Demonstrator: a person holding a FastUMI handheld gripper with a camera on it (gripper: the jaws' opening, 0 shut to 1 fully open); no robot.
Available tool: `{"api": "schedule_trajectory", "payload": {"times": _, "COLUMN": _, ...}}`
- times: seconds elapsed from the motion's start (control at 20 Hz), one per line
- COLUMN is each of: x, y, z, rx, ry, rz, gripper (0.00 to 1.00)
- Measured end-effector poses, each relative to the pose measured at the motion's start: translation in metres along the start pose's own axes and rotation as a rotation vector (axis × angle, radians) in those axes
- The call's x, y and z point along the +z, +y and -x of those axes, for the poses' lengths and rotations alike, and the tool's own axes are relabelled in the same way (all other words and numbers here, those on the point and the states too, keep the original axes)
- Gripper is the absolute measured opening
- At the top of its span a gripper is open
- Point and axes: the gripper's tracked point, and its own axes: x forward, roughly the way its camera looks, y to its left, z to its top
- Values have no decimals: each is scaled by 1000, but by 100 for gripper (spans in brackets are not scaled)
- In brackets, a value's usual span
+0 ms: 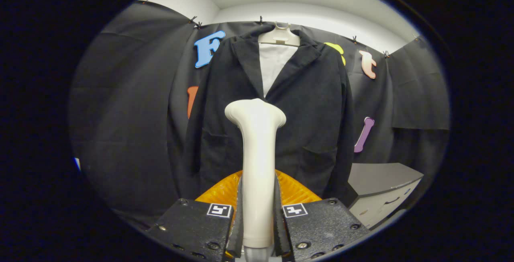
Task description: Iron the clothes twice with a garment steamer, once on the left side and once on the right side.
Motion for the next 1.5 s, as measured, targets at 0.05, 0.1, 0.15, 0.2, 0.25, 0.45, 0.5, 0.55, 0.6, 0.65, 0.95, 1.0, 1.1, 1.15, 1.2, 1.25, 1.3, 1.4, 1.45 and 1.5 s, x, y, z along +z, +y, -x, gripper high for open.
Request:
{"api": "schedule_trajectory", "payload": {"times": 0.05, "x": -9, "y": -1, "z": 0, "rx": -3, "ry": 19, "rz": -5, "gripper": 33}}
{"api": "schedule_trajectory", "payload": {"times": 0.1, "x": -16, "y": -3, "z": 1, "rx": -7, "ry": 37, "rz": -12, "gripper": 33}}
{"api": "schedule_trajectory", "payload": {"times": 0.15, "x": -22, "y": -5, "z": 2, "rx": -13, "ry": 51, "rz": -19, "gripper": 33}}
{"api": "schedule_trajectory", "payload": {"times": 0.2, "x": -28, "y": -7, "z": 3, "rx": -18, "ry": 60, "rz": -20, "gripper": 33}}
{"api": "schedule_trajectory", "payload": {"times": 0.25, "x": -33, "y": -8, "z": 2, "rx": -22, "ry": 69, "rz": -16, "gripper": 33}}
{"api": "schedule_trajectory", "payload": {"times": 0.45, "x": -57, "y": -3, "z": 3, "rx": -4, "ry": 109, "rz": 1, "gripper": 33}}
{"api": "schedule_trajectory", "payload": {"times": 0.5, "x": -64, "y": 0, "z": 3, "rx": 4, "ry": 119, "rz": 8, "gripper": 33}}
{"api": "schedule_trajectory", "payload": {"times": 0.55, "x": -71, "y": 3, "z": 4, "rx": 12, "ry": 131, "rz": 14, "gripper": 33}}
{"api": "schedule_trajectory", "payload": {"times": 0.6, "x": -77, "y": 7, "z": 4, "rx": 21, "ry": 143, "rz": 20, "gripper": 33}}
{"api": "schedule_trajectory", "payload": {"times": 0.65, "x": -86, "y": 11, "z": 5, "rx": 29, "ry": 158, "rz": 30, "gripper": 33}}
{"api": "schedule_trajectory", "payload": {"times": 0.95, "x": -141, "y": 34, "z": 10, "rx": 57, "ry": 261, "rz": 69, "gripper": 33}}
{"api": "schedule_trajectory", "payload": {"times": 1.0, "x": -147, "y": 36, "z": 11, "rx": 63, "ry": 277, "rz": 71, "gripper": 33}}
{"api": "schedule_trajectory", "payload": {"times": 1.1, "x": -162, "y": 39, "z": 13, "rx": 70, "ry": 299, "rz": 79, "gripper": 33}}
{"api": "schedule_trajectory", "payload": {"times": 1.15, "x": -171, "y": 42, "z": 14, "rx": 74, "ry": 312, "rz": 89, "gripper": 33}}
{"api": "schedule_trajectory", "payload": {"times": 1.2, "x": -181, "y": 46, "z": 16, "rx": 81, "ry": 323, "rz": 95, "gripper": 33}}
{"api": "schedule_trajectory", "payload": {"times": 1.25, "x": -185, "y": 49, "z": 17, "rx": 86, "ry": 331, "rz": 103, "gripper": 33}}
{"api": "schedule_trajectory", "payload": {"times": 1.3, "x": -190, "y": 51, "z": 17, "rx": 89, "ry": 341, "rz": 110, "gripper": 33}}
{"api": "schedule_trajectory", "payload": {"times": 1.4, "x": -198, "y": 55, "z": 19, "rx": 93, "ry": 364, "rz": 120, "gripper": 33}}
{"api": "schedule_trajectory", "payload": {"times": 1.45, "x": -201, "y": 55, "z": 21, "rx": 95, "ry": 375, "rz": 120, "gripper": 33}}
{"api": "schedule_trajectory", "payload": {"times": 1.5, "x": -201, "y": 55, "z": 24, "rx": 94, "ry": 373, "rz": 113, "gripper": 33}}
